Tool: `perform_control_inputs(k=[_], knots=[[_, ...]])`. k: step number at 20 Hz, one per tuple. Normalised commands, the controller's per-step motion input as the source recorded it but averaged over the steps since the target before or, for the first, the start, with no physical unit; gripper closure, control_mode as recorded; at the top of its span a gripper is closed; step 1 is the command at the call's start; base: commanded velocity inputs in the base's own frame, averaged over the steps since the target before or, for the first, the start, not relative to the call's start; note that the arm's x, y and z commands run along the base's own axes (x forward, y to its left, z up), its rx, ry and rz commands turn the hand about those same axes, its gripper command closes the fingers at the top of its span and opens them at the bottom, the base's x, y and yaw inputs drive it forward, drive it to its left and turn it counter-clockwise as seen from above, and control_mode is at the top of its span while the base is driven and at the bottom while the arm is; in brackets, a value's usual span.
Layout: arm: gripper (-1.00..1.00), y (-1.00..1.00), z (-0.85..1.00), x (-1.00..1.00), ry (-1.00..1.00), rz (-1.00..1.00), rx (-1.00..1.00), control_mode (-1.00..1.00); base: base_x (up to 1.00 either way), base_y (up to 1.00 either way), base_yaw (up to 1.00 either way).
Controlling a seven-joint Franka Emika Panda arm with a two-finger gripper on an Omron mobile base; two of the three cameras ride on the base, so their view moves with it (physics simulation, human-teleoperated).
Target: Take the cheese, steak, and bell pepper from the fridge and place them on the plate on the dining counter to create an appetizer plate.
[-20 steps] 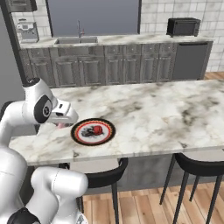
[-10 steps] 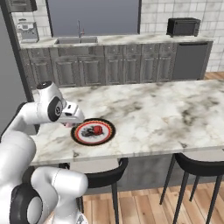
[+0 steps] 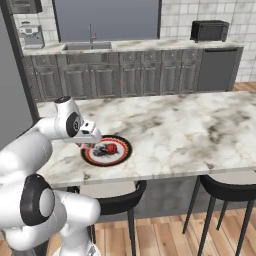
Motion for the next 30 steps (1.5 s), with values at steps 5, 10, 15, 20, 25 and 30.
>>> perform_control_inputs(k=[5,10,15,20,25,30], knots=[[1.00,0.00,-0.25,0.46,0.01,0.00,0.00,-1.00,0.00,0.00,0.00],[1.00,0.00,-0.20,0.45,0.00,0.00,0.00,-1.00,0.00,0.00,0.00],[1.00,0.00,-0.32,0.30,0.01,0.00,0.00,-1.00,0.00,0.00,0.00],[1.00,0.00,-0.39,0.30,0.01,0.00,0.00,-1.00,0.00,0.00,0.00],[1.00,0.00,-0.37,0.30,0.00,0.00,0.00,-1.00,0.00,0.00,0.00],[1.00,0.00,-0.27,0.36,0.00,0.00,0.00,-1.00,0.00,0.00,0.00]])
